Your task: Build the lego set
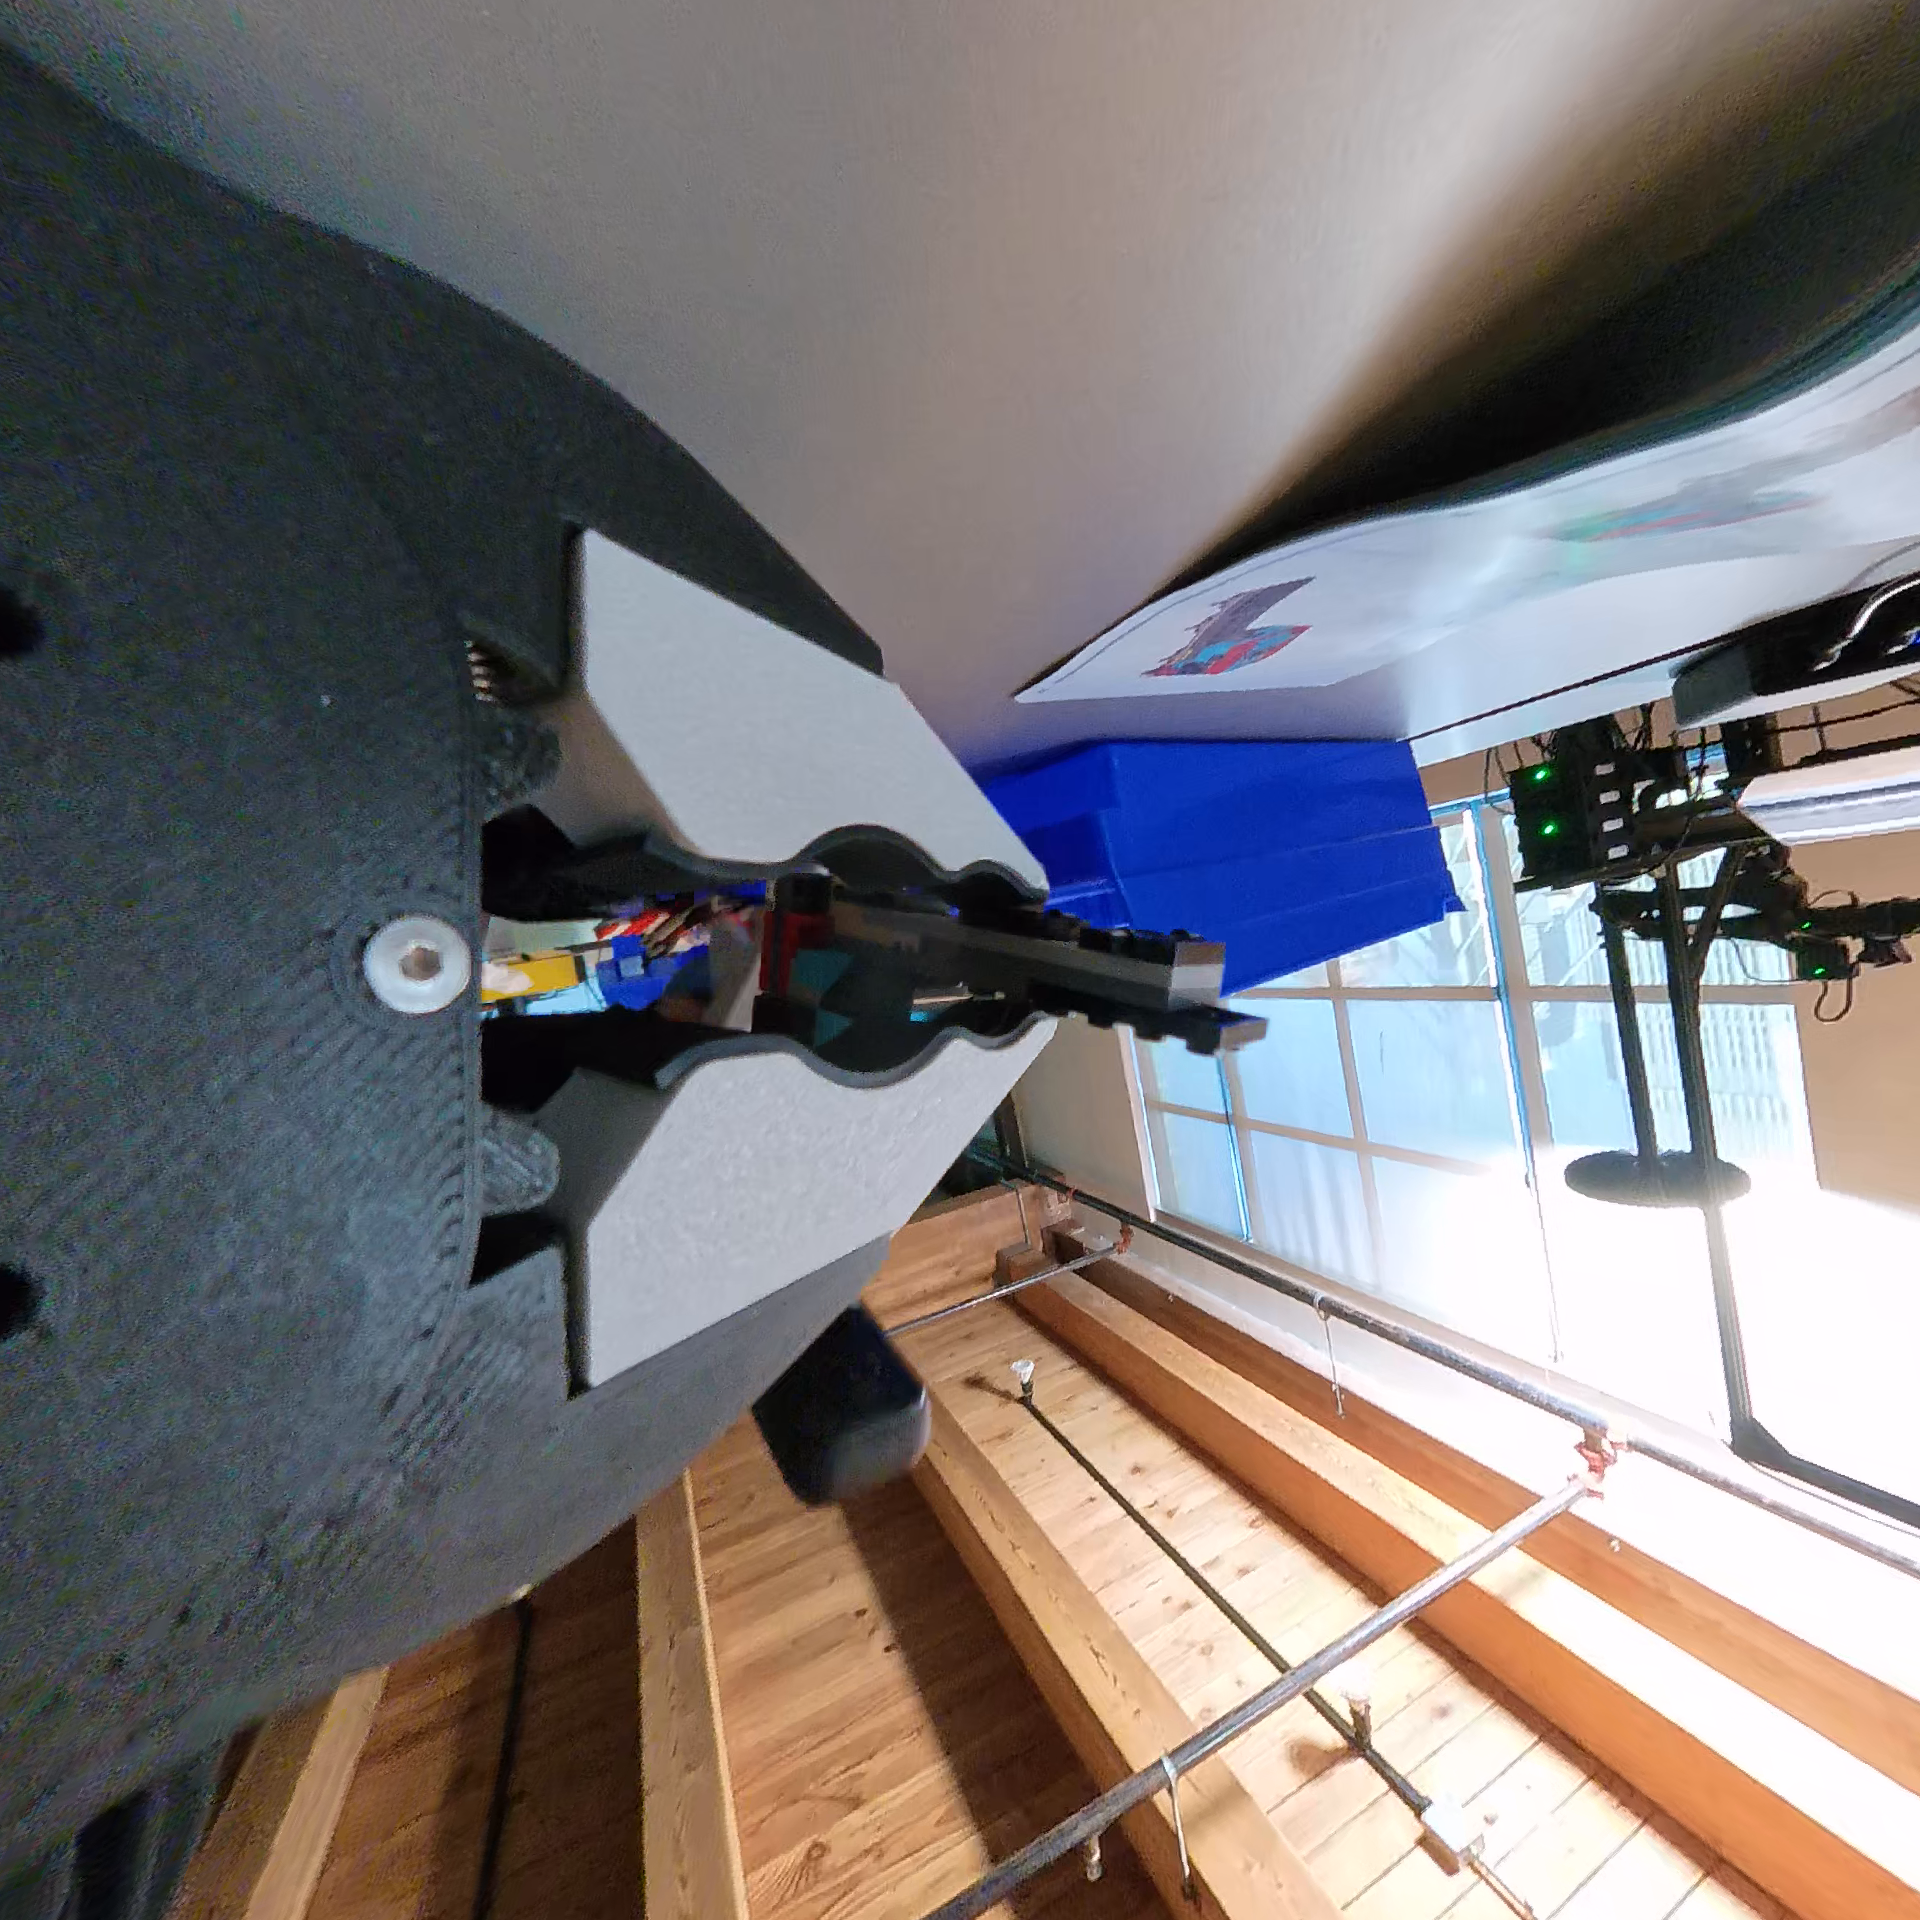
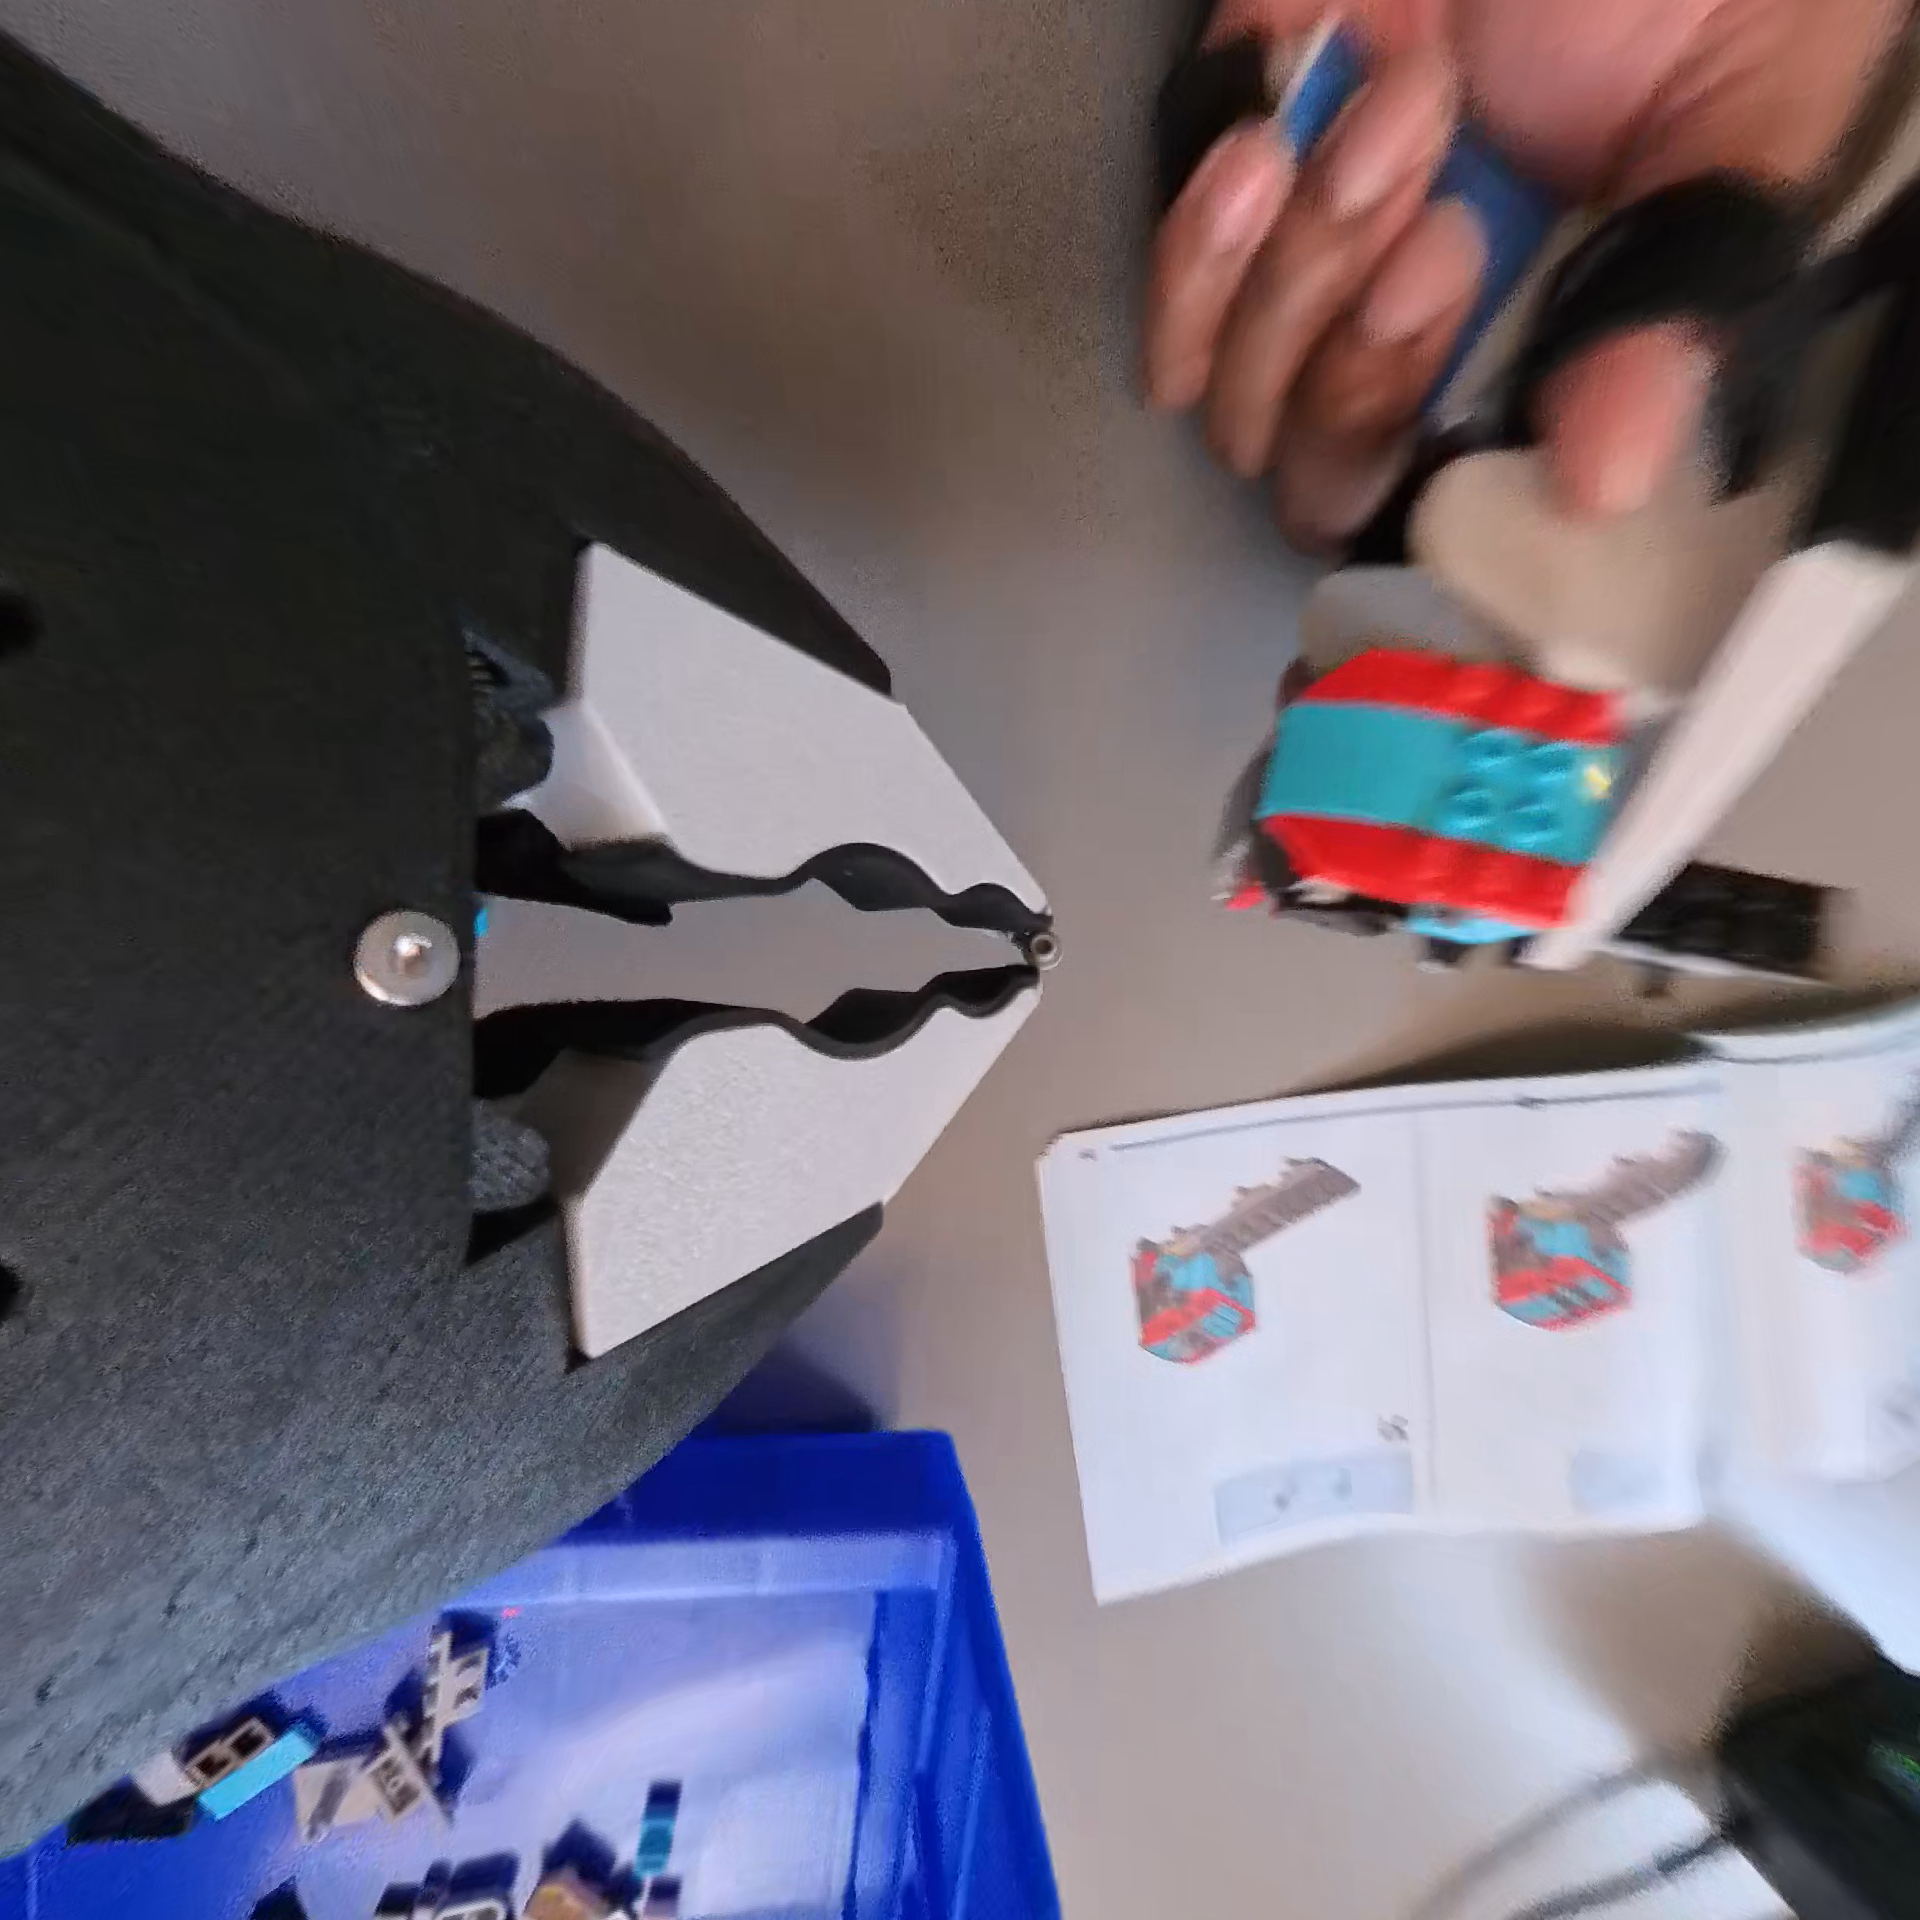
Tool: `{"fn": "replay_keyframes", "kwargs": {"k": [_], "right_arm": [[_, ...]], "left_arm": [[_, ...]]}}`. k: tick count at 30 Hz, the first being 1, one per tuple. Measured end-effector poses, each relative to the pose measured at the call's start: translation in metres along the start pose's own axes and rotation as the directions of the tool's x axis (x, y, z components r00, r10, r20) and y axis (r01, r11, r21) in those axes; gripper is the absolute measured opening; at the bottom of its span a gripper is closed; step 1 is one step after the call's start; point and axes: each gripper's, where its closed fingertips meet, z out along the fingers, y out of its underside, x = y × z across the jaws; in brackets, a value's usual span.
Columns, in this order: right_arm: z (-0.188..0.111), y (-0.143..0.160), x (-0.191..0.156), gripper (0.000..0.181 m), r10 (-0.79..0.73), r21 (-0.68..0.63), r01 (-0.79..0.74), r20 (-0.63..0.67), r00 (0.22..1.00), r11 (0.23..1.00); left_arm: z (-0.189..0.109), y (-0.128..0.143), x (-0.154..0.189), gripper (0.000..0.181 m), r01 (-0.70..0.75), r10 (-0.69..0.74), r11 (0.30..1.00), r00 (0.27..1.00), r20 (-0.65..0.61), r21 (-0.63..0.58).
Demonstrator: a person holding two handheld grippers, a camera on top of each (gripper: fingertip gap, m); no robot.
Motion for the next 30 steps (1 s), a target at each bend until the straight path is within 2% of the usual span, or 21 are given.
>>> {"fn": "replay_keyframes", "kwargs": {"k": [3, 6, 16, 30], "right_arm": [[-0.019, -0.039, -0.013, 0.007, 0.047, 0.131, -0.053, 0.046, 0.998, 0.990], [-0.024, -0.056, -0.021, 0.007, 0.053, 0.159, -0.063, 0.072, 0.996, 0.985], [-0.017, -0.067, -0.018, 0.007, 0.029, 0.174, -0.032, 0.020, 0.999, 0.984], [-0.009, -0.070, -0.018, 0.007, 0.027, 0.136, -0.031, 0.029, 0.999, 0.990]], "left_arm": [[-0.001, -0.003, -0.003, 0.017, -0.005, 0.004, 1.000, 1.000, 0.026, 0.026], [-0.001, -0.004, -0.004, 0.017, -0.004, 0.003, 0.999, 0.999, 0.034, 0.037], [-0.003, -0.004, -0.004, 0.017, 0.004, -0.005, 0.999, 1.000, 0.031, 0.041], [-0.003, -0.004, -0.004, 0.017, -0.008, 0.006, 0.999, 0.999, 0.039, 0.047]]}}
